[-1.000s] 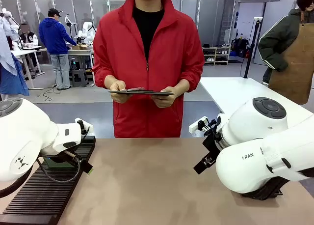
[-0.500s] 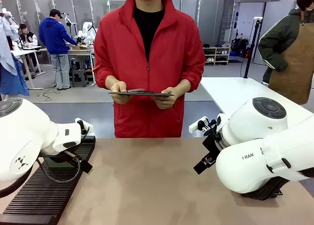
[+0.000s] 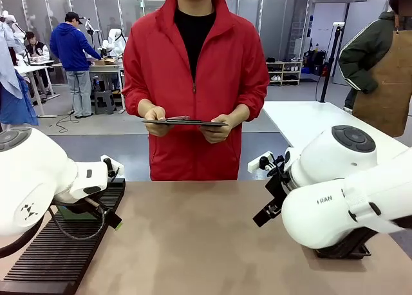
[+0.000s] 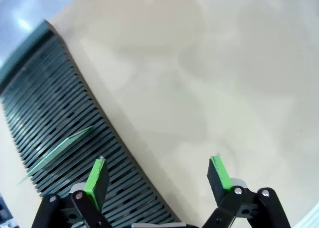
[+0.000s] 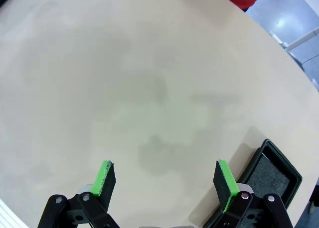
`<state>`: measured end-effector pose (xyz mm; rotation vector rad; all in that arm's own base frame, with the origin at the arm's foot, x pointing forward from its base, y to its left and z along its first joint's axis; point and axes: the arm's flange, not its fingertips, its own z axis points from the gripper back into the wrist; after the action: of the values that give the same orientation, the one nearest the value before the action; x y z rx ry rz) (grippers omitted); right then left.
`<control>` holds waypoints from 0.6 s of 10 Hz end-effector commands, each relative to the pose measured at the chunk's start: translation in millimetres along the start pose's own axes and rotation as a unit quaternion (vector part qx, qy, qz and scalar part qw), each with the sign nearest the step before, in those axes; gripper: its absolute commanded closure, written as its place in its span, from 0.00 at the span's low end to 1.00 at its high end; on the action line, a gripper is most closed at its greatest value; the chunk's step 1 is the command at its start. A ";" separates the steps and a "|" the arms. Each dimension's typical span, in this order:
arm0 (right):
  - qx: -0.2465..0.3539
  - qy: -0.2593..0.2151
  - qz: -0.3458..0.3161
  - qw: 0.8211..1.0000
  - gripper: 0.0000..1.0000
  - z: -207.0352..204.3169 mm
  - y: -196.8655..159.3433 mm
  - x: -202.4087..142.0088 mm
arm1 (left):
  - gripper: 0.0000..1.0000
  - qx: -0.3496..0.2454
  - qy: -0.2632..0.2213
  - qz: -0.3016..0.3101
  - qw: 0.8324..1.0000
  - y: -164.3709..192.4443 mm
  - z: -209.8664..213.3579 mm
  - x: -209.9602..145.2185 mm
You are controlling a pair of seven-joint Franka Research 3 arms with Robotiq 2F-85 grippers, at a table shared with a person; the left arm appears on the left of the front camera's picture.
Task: Inspect the PCB.
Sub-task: Pick up the Blank PCB and present it to the human.
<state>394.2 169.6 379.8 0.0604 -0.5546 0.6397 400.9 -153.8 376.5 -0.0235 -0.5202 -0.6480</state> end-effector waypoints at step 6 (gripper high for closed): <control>0.187 0.015 -0.090 0.978 0.00 95.9 -73.3 7.5 | 0.00 -0.212 -0.003 0.026 0.977 58.3 106.1 18.4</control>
<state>396.3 116.9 472.2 0.3502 -0.4167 0.5581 399.1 -121.2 475.1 -0.3413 -0.4149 -0.7141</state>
